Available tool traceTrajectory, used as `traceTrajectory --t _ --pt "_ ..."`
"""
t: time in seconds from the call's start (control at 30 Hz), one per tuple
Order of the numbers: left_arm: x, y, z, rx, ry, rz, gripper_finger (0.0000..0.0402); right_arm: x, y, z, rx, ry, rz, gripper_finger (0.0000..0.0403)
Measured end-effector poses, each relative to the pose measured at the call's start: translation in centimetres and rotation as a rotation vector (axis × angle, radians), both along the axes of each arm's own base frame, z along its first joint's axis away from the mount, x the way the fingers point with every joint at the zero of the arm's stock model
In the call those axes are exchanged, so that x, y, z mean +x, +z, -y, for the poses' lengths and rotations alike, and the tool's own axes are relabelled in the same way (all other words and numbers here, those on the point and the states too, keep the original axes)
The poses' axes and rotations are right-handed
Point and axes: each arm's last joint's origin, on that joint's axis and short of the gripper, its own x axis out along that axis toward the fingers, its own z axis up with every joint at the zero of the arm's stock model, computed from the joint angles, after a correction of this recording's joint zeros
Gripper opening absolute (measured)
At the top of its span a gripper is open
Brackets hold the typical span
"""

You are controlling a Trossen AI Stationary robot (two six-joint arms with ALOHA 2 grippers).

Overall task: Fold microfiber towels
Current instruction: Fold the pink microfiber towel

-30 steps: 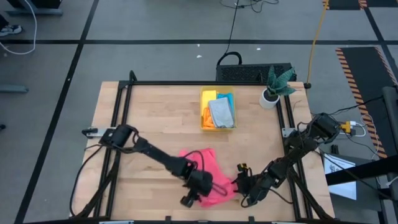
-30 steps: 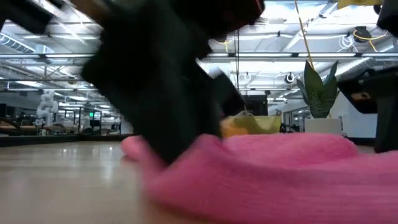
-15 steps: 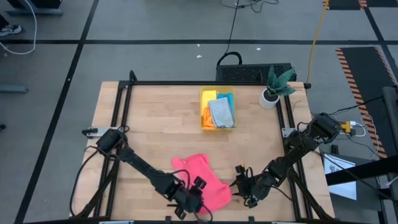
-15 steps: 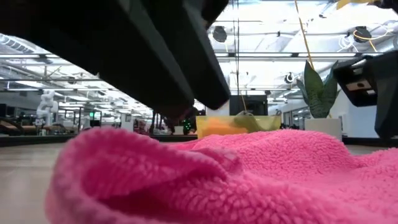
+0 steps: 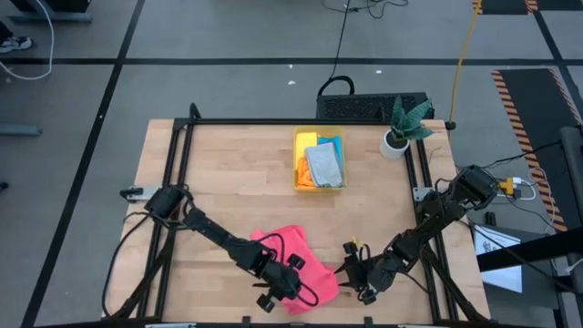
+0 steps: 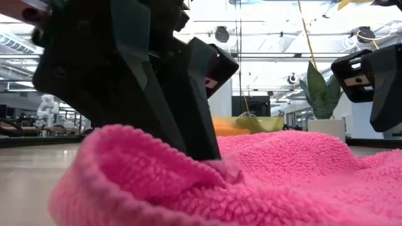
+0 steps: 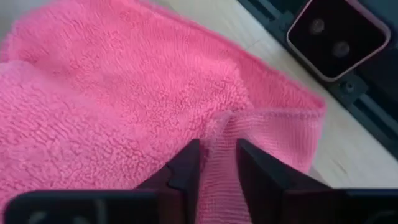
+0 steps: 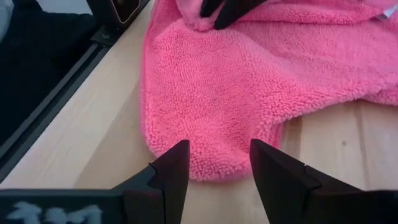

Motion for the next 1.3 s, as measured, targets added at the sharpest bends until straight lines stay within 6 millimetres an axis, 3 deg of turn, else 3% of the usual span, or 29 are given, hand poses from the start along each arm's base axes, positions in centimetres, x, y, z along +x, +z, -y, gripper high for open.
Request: traceTrajectory --t 0.17,0.33,0.57,0.77,0.87,1.0,1.3 --pt "-0.3 0.2 0.9 0.017 -0.067 0.049 0.002 0.1 0.1 0.0 -0.046 0.04 0.028 0.016" --pt "-0.7 1.0 1.5 0.076 -0.029 0.104 0.0006 0.1 0.2 -0.2 -0.089 0.075 0.04 0.0163" --pt "-3.1 5.1 2.9 0.305 0.217 0.301 0.0003 0.0 0.9 -1.6 -0.122 0.124 0.034 0.0192" --pt "-6.4 10.1 4.1 0.579 0.527 0.591 0.0003 -0.2 0.9 -1.7 -0.171 0.089 0.063 0.0203" --pt "-7.2 12.7 3.4 0.662 0.643 0.683 0.0003 -0.1 1.0 -1.6 -0.207 0.039 0.095 0.0203" --pt "-7.5 15.2 1.9 0.641 0.71 0.71 0.0002 0.1 1.1 -1.3 -0.22 -0.026 0.114 0.0203" --pt "-6.7 15.3 -0.6 0.674 0.773 0.665 0.0002 0.4 -0.3 -0.8 -0.199 -0.081 0.078 0.0229"
